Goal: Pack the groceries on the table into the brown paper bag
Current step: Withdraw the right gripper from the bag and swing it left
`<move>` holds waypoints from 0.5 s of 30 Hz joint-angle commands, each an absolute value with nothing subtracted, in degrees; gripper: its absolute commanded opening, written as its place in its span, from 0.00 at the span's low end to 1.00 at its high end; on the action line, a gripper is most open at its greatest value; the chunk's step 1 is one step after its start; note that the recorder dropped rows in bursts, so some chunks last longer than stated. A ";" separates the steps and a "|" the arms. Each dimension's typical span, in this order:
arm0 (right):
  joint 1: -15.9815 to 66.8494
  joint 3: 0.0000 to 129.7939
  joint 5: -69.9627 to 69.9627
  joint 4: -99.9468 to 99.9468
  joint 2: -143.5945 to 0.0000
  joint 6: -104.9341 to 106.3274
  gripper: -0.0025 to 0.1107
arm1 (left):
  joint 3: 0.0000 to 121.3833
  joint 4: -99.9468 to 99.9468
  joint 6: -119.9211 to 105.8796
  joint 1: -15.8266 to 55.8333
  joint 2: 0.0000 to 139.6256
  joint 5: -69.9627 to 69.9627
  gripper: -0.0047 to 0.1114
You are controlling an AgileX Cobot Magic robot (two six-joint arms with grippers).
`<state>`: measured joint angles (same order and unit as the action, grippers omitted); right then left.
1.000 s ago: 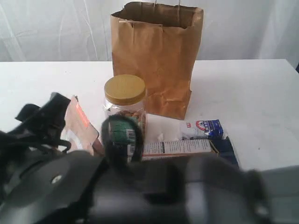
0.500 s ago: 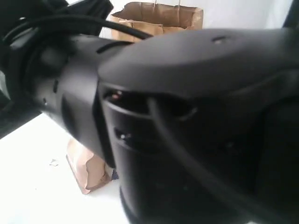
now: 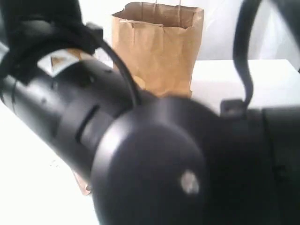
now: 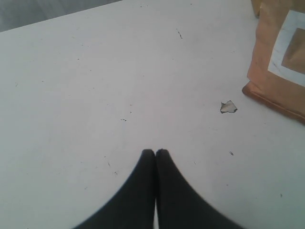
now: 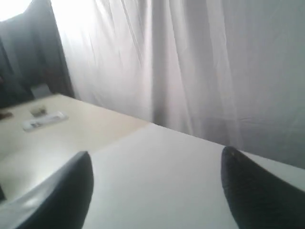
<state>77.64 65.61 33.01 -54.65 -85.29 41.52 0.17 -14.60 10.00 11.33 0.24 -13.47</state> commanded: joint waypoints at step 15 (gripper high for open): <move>77.20 55.53 53.94 -96.52 -84.17 84.30 0.63 | 0.00 -14.80 10.02 11.74 0.00 -13.34 0.04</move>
